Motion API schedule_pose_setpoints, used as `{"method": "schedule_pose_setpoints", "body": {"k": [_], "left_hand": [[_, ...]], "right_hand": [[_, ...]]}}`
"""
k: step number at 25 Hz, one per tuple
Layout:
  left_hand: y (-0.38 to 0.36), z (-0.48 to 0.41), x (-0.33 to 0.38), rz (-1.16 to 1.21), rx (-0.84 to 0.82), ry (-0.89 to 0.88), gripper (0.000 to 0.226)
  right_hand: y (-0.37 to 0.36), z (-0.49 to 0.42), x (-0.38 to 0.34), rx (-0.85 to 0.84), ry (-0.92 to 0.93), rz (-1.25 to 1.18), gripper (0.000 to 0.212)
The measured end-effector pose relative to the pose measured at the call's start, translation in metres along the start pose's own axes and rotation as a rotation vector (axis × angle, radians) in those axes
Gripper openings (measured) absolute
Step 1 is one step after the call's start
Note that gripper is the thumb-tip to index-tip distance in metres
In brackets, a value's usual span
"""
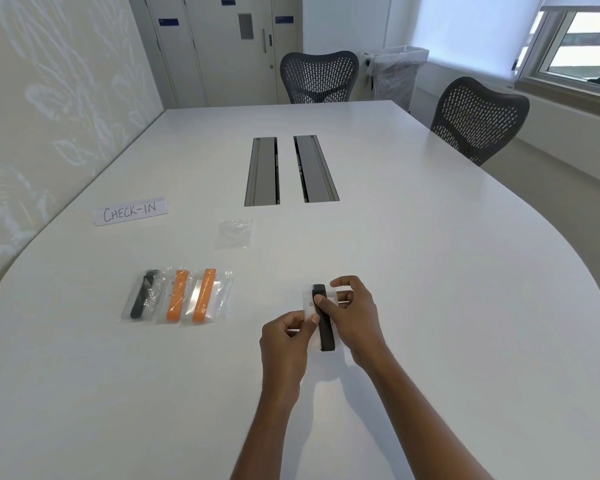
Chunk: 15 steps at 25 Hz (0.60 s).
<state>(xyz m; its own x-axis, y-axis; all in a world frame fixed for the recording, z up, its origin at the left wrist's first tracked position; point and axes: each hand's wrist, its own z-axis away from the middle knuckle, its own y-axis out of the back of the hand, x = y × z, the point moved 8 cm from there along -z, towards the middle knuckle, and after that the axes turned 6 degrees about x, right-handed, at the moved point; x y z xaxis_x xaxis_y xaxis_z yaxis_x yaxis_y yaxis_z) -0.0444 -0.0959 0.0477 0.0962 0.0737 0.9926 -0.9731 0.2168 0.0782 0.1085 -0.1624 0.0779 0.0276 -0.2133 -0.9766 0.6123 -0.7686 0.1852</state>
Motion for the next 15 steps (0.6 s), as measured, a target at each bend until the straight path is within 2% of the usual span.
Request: {"method": "schedule_pose_setpoints", "body": {"k": [2,5,6,15], "left_hand": [[-0.001,-0.004,-0.001,-0.116,0.014,-0.068,0.009],[-0.004,-0.007,0.002,-0.298,0.047,-0.202,0.043],[-0.006,-0.008,0.002,-0.334,0.050,-0.245,0.046],[-0.028,-0.003,-0.016,-0.514,0.025,-0.354,0.035]], "right_hand": [[-0.001,-0.005,0.006,0.001,0.002,0.044,0.031],[-0.003,-0.015,0.016,0.017,0.009,0.114,0.031],[-0.003,-0.019,0.020,0.029,0.010,0.142,0.031],[-0.005,-0.034,0.041,0.061,0.073,0.232,0.030]]}}
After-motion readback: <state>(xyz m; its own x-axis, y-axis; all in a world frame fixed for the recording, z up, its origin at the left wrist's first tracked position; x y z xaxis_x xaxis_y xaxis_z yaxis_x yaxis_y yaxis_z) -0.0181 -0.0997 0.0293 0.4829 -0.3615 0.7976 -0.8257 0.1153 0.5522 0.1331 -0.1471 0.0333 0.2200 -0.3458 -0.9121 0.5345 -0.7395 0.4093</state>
